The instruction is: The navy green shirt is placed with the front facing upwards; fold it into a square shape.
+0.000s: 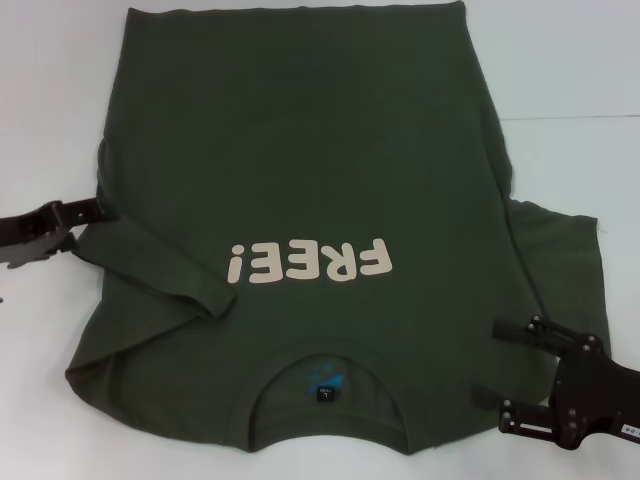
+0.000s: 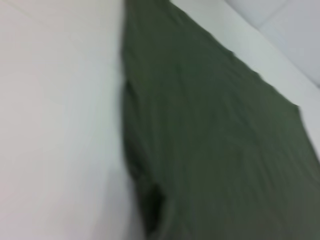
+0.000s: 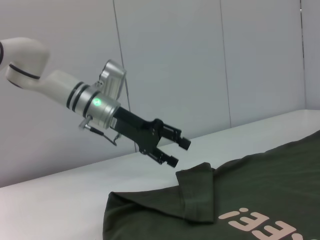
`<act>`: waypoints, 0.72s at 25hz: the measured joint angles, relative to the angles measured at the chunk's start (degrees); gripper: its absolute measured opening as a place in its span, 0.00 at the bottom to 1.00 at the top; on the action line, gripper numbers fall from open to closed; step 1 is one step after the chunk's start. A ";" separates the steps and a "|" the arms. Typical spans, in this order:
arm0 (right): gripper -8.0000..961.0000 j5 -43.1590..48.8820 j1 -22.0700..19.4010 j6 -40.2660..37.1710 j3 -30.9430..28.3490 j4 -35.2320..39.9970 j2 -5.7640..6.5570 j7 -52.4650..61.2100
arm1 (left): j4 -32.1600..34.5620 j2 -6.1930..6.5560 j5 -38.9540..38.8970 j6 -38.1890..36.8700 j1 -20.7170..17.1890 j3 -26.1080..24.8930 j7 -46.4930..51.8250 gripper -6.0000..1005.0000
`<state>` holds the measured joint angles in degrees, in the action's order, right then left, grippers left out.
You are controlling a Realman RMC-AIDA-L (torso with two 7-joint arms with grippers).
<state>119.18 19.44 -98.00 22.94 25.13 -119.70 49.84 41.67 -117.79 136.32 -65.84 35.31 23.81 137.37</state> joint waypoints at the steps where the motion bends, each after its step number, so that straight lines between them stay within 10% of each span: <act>1: 0.92 0.00 0.00 0.00 0.00 0.00 0.00 0.01 | -0.73 -0.07 0.08 1.46 -0.05 0.12 0.01 0.86; 18: 0.92 0.00 -0.20 0.04 0.00 0.00 0.00 0.09 | -3.96 -0.69 0.18 8.61 0.17 1.62 -0.57 0.85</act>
<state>119.18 19.25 -97.96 22.94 25.14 -119.70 49.92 37.71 -118.48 136.50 -57.23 35.49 25.43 136.80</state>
